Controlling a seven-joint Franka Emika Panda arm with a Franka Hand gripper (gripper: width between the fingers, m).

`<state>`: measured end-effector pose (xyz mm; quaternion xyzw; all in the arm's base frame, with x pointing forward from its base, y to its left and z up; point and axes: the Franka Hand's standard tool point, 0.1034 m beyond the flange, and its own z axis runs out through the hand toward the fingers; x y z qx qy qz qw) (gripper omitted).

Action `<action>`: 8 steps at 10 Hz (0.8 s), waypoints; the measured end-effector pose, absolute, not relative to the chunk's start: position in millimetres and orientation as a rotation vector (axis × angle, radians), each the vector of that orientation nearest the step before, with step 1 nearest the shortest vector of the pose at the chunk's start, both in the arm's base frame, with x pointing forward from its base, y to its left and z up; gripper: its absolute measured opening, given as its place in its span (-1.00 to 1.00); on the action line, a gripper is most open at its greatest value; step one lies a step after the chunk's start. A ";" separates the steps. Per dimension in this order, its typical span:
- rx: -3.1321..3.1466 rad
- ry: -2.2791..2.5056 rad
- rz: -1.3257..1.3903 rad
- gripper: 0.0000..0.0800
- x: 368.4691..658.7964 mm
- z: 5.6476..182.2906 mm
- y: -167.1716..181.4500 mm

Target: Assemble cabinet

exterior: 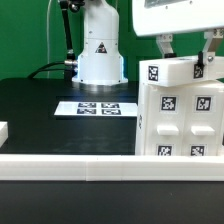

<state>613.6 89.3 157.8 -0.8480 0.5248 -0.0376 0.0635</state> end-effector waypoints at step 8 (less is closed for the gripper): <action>-1.658 2.430 0.029 0.40 614.9 157.9 98.3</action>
Offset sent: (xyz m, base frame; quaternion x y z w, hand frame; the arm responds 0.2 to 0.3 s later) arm -0.0117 -0.0044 -0.0008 -0.0152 0.0218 0.3372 0.9411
